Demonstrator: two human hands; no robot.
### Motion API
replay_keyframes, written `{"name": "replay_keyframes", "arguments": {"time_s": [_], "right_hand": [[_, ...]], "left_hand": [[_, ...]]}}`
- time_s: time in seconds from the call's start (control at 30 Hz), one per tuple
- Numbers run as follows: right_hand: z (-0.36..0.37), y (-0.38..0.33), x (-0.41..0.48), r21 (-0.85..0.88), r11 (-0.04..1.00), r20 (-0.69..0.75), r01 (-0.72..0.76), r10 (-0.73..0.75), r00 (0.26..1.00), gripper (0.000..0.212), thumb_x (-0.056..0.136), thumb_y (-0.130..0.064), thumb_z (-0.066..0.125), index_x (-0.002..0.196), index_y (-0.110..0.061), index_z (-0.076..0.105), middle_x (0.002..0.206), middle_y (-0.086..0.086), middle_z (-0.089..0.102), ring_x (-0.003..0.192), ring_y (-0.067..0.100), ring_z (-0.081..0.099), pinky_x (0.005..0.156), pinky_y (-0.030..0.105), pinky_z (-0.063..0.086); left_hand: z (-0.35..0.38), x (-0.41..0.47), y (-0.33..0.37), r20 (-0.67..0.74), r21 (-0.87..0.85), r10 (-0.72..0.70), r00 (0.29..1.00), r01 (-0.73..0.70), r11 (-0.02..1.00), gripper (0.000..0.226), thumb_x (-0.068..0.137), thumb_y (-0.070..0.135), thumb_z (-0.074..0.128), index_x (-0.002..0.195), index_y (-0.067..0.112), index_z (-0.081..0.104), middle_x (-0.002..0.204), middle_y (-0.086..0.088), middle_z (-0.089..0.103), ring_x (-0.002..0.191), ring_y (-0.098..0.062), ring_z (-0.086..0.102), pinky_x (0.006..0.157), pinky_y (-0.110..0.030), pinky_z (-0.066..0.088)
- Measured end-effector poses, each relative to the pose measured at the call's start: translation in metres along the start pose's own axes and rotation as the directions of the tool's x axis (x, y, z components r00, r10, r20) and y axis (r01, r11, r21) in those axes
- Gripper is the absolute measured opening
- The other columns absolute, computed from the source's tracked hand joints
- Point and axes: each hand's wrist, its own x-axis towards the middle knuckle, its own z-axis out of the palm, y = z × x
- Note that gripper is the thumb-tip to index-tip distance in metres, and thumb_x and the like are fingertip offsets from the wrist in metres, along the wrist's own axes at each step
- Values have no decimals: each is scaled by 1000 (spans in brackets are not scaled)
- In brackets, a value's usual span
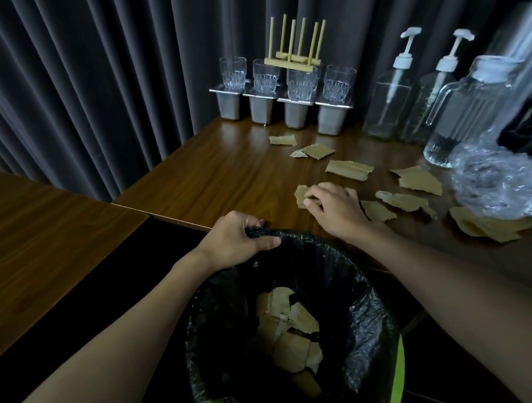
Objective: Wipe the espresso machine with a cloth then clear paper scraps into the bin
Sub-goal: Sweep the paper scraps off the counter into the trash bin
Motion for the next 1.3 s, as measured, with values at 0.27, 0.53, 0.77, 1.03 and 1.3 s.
{"name": "replay_keyframes", "arguments": {"time_s": [0.27,0.53,0.77,1.03,1.3], "right_hand": [[-28,-6,-11,309,921,237,-237,167,957,54,83,-36,71,131,-32,45,119,-2,47,113,17,43,100,43,33],[-59,-7,-29,573,773,186,-273,201,962,13,85,-14,72,90,-23,65,95,0,62,89,14,60,75,26,50],[-96,-34,-49,862,488,166,-138,-14,986,12,83,-11,74,93,-17,72,93,-1,70,89,9,66,77,19,53],[-77,-9,-65,572,816,30,-86,85,996,12,93,-20,63,102,-27,68,105,-11,67,97,1,62,85,27,50],[-44,53,-86,11,989,94,-148,147,985,42,102,-42,38,139,-24,49,150,-10,39,140,12,30,111,45,20]], "left_hand": [[3,-2,-1,28,-84,-40,999,42,996,19,81,37,80,82,18,77,126,-11,69,130,-10,56,106,-40,48],[-3,2,4,65,-121,-30,997,37,992,37,80,34,82,73,0,70,63,4,58,65,-9,59,74,-33,49],[-7,5,4,47,-35,-22,999,24,999,39,80,33,83,72,0,66,70,-20,68,83,-32,71,82,-47,55],[-2,2,5,11,-19,-7,1000,7,1000,36,82,32,82,76,-1,69,64,-3,63,58,-9,61,66,-35,50],[6,-4,22,49,-4,44,998,-44,999,19,87,25,77,103,15,78,102,2,77,93,-8,72,89,-37,59]]}}
